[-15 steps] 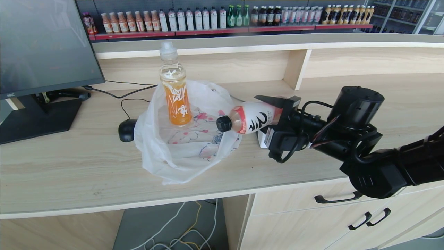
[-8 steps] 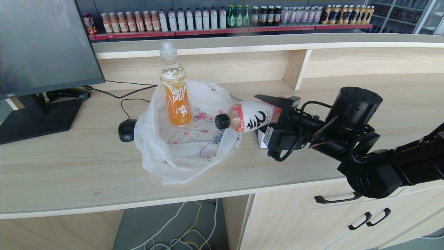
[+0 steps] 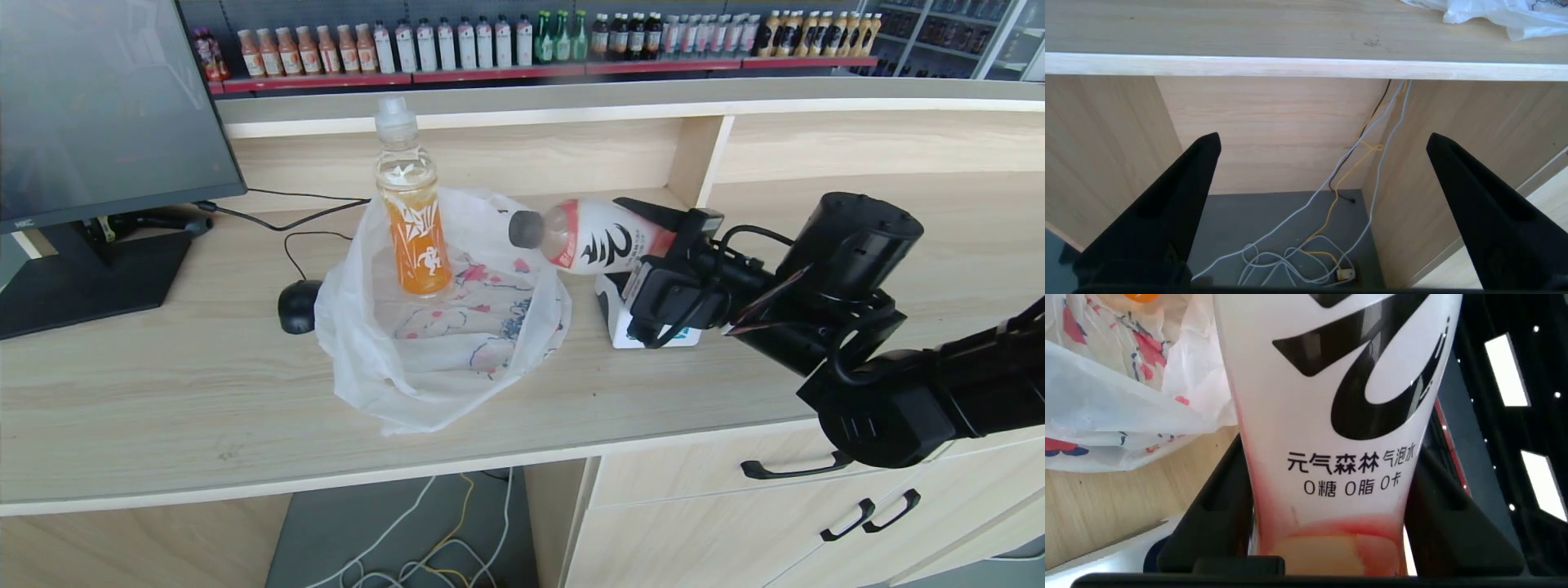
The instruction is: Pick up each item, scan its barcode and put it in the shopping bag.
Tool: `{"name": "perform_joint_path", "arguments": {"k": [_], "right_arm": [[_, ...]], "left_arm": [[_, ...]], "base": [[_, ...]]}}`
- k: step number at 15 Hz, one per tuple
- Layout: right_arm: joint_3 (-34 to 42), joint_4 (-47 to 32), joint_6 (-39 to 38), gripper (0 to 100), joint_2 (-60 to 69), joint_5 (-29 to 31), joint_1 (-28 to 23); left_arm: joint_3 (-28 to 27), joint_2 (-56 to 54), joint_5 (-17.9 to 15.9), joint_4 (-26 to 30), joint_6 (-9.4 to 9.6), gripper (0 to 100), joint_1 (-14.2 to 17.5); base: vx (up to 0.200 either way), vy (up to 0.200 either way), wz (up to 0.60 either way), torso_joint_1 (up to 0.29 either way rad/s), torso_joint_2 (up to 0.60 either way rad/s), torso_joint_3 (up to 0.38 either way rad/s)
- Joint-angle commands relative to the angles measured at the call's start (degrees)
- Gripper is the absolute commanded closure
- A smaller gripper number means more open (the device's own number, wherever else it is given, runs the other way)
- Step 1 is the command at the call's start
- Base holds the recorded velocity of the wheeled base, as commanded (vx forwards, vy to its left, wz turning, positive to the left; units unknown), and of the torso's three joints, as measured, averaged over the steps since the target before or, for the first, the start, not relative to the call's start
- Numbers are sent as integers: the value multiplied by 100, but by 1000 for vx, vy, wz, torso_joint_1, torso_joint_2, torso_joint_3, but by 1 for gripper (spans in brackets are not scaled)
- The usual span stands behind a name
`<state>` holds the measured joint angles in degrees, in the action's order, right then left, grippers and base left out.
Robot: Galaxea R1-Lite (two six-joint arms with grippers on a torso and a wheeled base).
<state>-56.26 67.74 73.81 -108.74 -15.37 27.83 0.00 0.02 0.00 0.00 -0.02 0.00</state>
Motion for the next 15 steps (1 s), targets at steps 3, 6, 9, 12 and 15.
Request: {"name": "perform_joint_path", "arguments": {"k": [3,6,9,12,15], "right_arm": [[27,301,-473,100,257,52,223],[194,389,-948,100,477,219,258],[335,1013,-2257,100,371,852,504],[502,1751,-3848,100,28,896,979],[678,1813,-4824,100,213,1124,1119]], "left_arm": [[0,-2,0,0,2,0,9],[0,-2,0,0,2,0,0],[0,-2,0,0,-6,0,0],[0,-2,0,0,-6,0,0],[0,-2,0,0,-6,0,0]], "base": [[0,0,0,0,0,0],[0,0,0,0,0,0],[0,0,0,0,0,0],[0,0,0,0,0,0],[0,0,0,0,0,0]]}}
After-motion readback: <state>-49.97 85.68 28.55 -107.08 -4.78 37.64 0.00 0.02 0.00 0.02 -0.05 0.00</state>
